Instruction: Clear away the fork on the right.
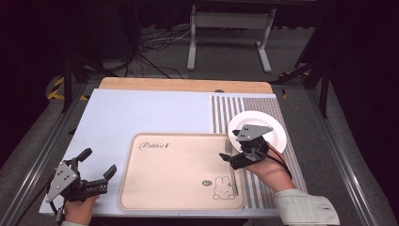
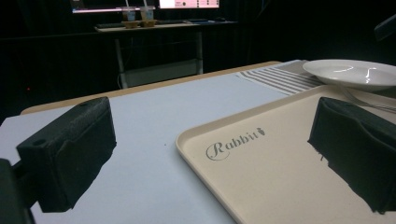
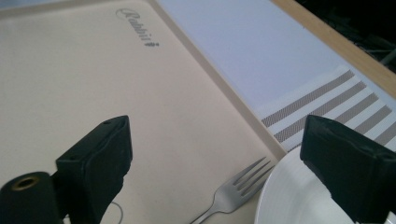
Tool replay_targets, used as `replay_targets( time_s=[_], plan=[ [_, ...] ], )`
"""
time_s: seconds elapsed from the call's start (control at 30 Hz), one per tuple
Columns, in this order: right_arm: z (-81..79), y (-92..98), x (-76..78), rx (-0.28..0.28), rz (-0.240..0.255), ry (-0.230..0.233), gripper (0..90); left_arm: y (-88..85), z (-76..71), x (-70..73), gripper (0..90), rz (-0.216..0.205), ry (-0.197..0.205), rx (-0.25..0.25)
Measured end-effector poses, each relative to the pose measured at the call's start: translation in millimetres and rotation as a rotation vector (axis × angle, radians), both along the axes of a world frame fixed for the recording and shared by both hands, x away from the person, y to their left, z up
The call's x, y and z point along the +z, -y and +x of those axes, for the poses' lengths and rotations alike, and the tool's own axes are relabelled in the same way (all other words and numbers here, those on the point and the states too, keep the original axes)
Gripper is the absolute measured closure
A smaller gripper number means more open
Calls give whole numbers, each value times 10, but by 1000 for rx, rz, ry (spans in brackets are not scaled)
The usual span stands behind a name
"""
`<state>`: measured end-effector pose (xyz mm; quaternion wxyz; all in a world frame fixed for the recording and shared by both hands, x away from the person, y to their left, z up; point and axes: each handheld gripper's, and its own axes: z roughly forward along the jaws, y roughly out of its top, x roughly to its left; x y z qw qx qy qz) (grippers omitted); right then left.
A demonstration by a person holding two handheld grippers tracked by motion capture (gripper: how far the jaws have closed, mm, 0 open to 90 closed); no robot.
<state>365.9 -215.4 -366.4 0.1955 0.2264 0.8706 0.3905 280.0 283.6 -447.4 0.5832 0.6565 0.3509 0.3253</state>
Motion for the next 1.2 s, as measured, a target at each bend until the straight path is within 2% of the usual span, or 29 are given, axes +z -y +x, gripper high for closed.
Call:
replay_targets(
  time_s=[0.13,0.3,0.73,0.8,1.03,1.1,1.13,1.2],
  plan=[
    [-87,78,74,22,42,46,64,-13,-7,6,12,-3,3,5],
    [-184,191,110,20,94,106,50,-7,-10,8,12,2,1,2],
    [-394,598,56,-7,228,190,10,-10,-8,6,12,-3,0,4],
    [-433,689,32,5,275,203,8,-10,-8,5,12,-2,-1,4],
    [-494,861,-73,-19,316,227,8,-12,-7,7,12,-3,1,4],
    [-514,913,-104,-18,340,242,4,-10,-9,7,12,-2,0,4],
    [-531,952,-130,-15,370,257,4,-9,-9,6,12,-1,0,4],
    [-551,984,-155,-27,370,280,4,-11,-9,6,12,-2,0,5]
  ],
)
